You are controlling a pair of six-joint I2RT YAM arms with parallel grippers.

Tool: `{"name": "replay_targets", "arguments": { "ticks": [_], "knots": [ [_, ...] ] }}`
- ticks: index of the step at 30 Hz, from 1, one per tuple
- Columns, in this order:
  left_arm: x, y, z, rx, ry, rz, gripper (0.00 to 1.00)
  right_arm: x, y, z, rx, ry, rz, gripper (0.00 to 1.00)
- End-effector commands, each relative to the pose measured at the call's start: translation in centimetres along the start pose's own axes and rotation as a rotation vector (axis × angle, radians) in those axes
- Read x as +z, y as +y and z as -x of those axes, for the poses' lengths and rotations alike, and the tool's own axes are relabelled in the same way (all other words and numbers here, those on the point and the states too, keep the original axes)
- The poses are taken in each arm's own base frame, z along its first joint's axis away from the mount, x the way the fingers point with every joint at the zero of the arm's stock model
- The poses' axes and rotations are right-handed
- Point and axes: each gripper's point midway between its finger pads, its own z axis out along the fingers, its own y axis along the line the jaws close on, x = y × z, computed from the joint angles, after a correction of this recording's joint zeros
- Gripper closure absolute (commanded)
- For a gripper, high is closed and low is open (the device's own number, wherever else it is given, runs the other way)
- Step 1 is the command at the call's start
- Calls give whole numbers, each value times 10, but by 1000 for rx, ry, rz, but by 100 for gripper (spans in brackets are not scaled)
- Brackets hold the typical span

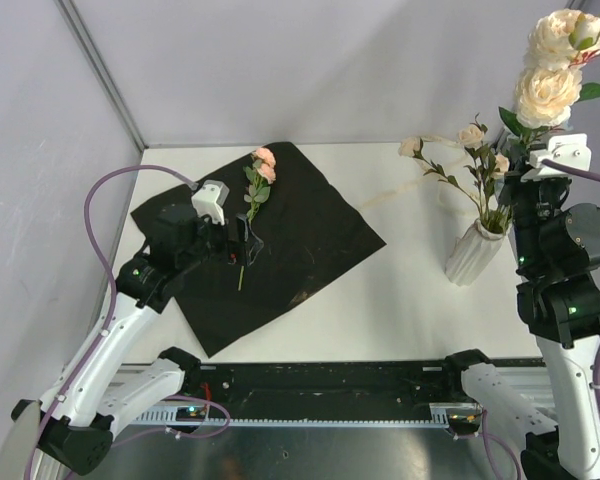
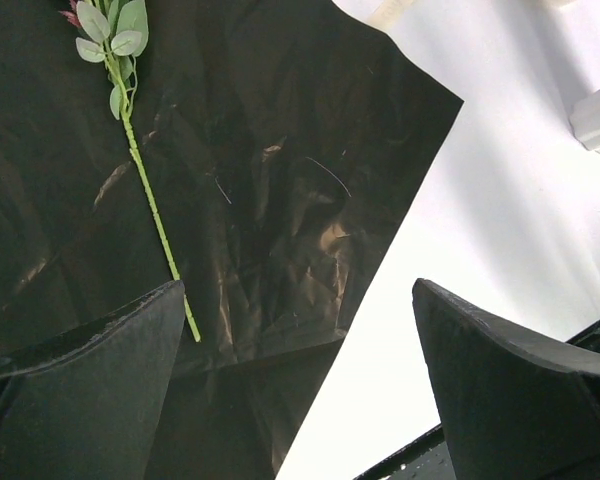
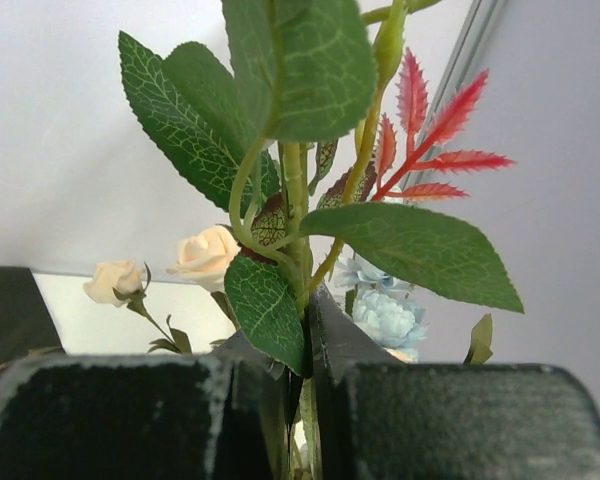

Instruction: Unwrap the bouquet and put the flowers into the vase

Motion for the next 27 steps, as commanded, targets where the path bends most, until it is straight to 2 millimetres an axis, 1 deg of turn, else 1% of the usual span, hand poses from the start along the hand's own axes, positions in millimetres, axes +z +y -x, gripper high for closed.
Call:
{"name": "replay_targets", "arguments": {
  "ticks": [1, 6, 9, 11, 15, 19, 23, 26, 27],
  "knots": [
    [0, 3, 4, 26, -20, 18, 0, -2, -5, 28, 77, -65, 2, 100],
    [-1, 4, 4, 26, -22, 21, 1, 7, -3, 24, 78, -43, 4, 100],
    [-1, 4, 4, 26, -23, 22, 0, 12, -4, 17, 82, -21, 2, 100],
    [-1, 4, 3, 26, -21, 23, 0, 15, -5, 8, 81, 5, -6, 100],
    [-1, 5, 4, 26, -24, 25, 0, 21, -7, -17, 81, 66, -19, 100],
    [-1, 5, 4, 26, -22, 28, 0, 21, -9, -49, 112, 136, -38, 99],
    [-1, 7, 3, 26, -23, 37, 0, 14, -4, -98, 165, 240, -65, 95],
    [0, 9, 3, 25, -21, 47, 0, 5, -6, -138, 188, 316, -115, 92],
    [0, 9, 4, 25, -22, 50, 0, 3, -6, -146, 194, 329, -126, 90]
  ]
}}
